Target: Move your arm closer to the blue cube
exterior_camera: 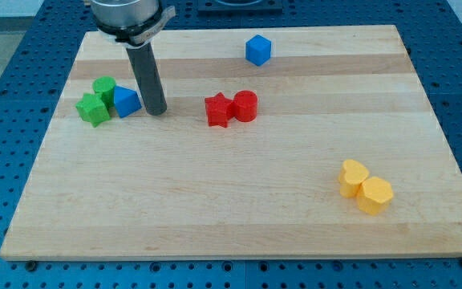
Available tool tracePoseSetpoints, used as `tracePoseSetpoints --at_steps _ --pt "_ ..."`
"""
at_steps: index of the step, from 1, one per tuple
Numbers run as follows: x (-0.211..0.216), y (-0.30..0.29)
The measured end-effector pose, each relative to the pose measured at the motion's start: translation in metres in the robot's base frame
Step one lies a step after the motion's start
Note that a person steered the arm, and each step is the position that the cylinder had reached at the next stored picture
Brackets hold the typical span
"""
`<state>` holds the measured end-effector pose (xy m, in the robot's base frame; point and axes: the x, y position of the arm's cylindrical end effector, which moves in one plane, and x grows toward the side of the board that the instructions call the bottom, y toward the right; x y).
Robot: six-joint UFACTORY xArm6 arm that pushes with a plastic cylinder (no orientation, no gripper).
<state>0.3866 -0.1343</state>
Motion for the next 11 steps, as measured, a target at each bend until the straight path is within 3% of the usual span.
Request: tracePoseSetpoints --at_steps 3,7,9,11 --pt "-0.043 0.047" --pt "-0.080 0.201" --pt "-0.126 0.219" --pt "-0.138 0.211"
